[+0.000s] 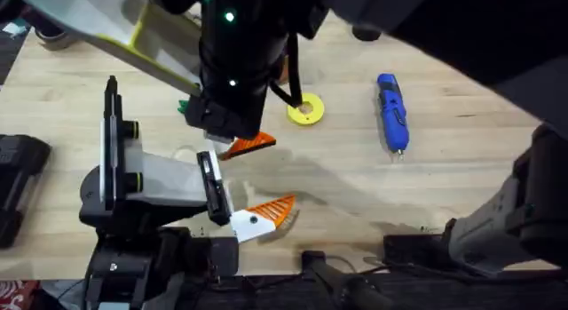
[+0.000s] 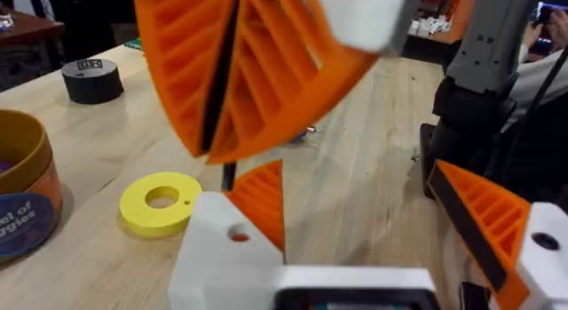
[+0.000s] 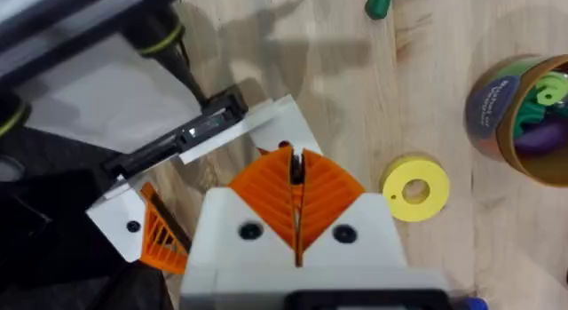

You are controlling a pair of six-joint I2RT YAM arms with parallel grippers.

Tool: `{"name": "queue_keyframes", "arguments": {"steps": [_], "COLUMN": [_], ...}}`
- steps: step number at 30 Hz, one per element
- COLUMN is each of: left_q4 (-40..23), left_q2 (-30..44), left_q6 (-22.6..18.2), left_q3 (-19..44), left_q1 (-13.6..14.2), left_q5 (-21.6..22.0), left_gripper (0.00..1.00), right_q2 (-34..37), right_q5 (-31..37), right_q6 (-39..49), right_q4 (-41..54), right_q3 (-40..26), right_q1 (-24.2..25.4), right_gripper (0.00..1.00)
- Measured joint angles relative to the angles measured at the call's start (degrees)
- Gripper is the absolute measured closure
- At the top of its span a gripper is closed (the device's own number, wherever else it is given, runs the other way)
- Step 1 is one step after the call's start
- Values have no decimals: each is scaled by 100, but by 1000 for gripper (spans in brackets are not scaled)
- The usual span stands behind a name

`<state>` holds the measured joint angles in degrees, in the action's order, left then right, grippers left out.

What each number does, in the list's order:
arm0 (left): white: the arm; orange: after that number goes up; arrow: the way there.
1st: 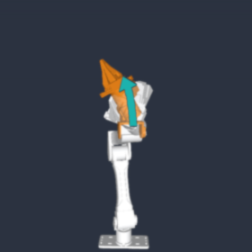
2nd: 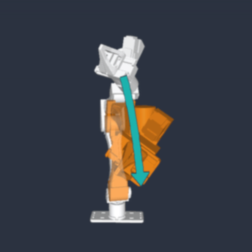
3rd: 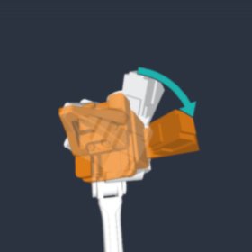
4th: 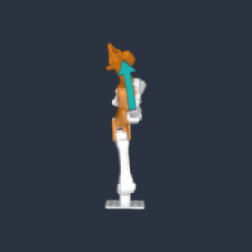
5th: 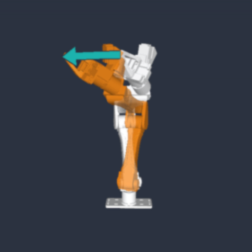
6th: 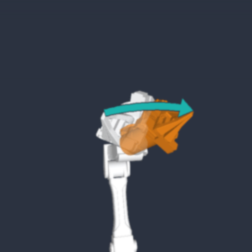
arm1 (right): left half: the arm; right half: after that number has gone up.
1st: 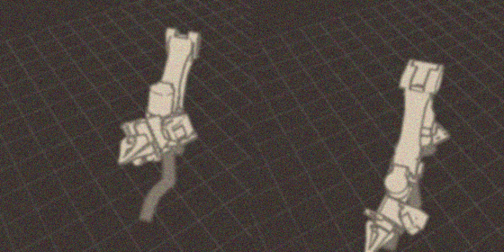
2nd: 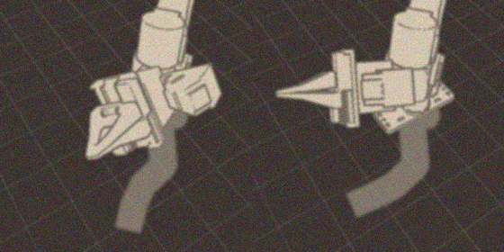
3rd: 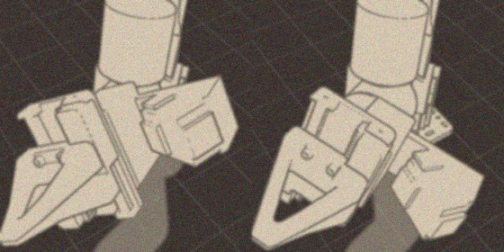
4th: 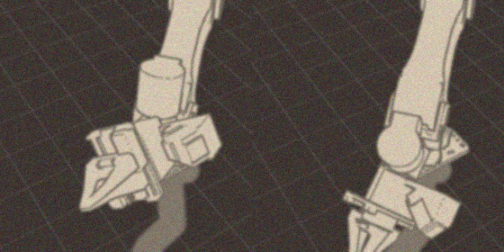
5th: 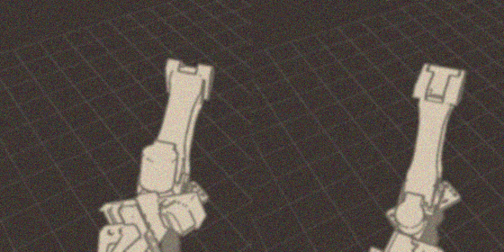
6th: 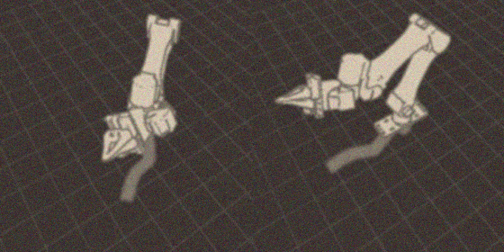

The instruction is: Pick up the gripper from the table and insert it into the empty holder that is missing its gripper. Then pick up a screw, insert it into the mounting hole, and use the screwdriver to tighten it. Finally, clean up the table by picking up the vegetable and placing it into the bucket.

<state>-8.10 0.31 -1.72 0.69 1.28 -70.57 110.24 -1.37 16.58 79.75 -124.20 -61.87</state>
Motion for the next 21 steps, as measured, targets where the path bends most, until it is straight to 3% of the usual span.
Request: {"name": "queue_keyframes", "arguments": {"steps": [21], "left_q4": [0], "left_q2": [-2], "left_q6": [0], "left_q3": [-2], "left_q1": [0], "left_q5": [0], "left_gripper": [15], "right_q2": [0], "right_q5": [-206], "right_q6": [-4], "right_q4": [-147], "right_q3": [214], "right_q1": [0], "right_gripper": [996]}}
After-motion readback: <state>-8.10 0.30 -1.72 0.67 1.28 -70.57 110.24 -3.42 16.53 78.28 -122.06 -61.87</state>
